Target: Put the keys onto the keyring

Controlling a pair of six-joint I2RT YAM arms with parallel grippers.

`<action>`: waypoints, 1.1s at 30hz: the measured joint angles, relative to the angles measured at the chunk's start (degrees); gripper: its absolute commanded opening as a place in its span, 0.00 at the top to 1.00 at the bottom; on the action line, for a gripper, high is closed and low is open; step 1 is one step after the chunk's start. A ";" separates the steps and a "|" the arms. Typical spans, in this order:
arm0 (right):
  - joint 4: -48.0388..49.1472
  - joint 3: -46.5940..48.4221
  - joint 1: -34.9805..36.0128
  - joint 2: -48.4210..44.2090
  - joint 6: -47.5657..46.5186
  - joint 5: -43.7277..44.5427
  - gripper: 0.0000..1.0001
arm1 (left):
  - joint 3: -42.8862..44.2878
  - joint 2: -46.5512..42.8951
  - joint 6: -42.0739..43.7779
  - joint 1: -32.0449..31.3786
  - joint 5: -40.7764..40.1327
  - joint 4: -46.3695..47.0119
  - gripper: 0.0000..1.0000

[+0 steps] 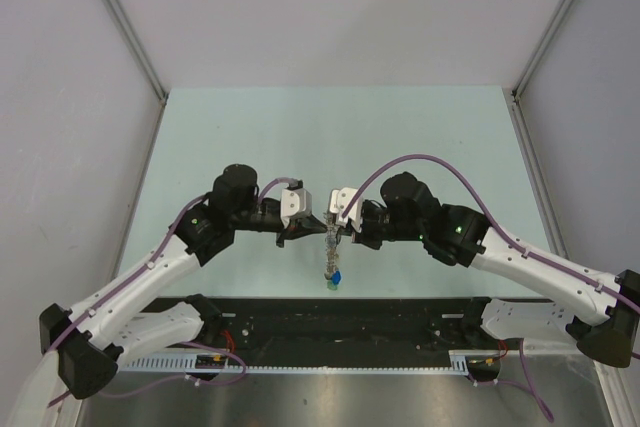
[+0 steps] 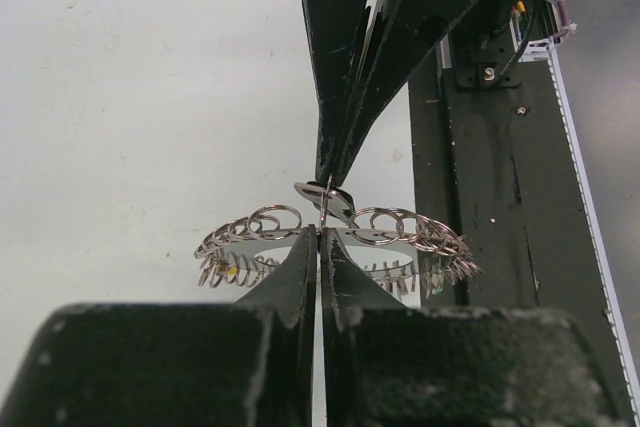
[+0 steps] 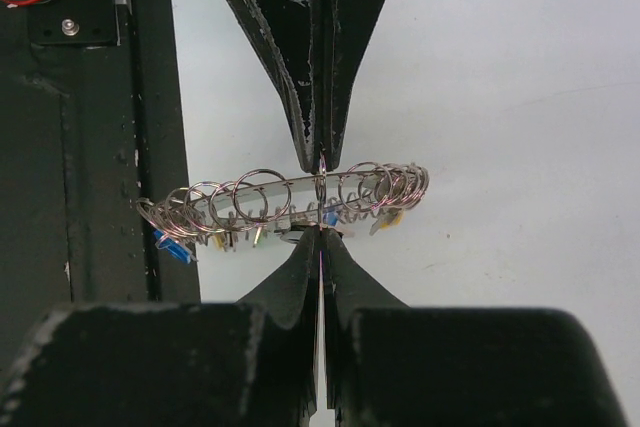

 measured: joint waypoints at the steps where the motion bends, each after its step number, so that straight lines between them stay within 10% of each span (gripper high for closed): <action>1: -0.13 0.00 0.00 -0.02 0.00 -0.11 1.00 | 0.00 0.13 0.02 0.00 0.13 -0.20 1.00; 33: 0.52 1.16 1.18 1.84 -0.15 -0.22 1.00 | 0.11 0.94 -0.57 -0.42 -1.40 -1.77 1.00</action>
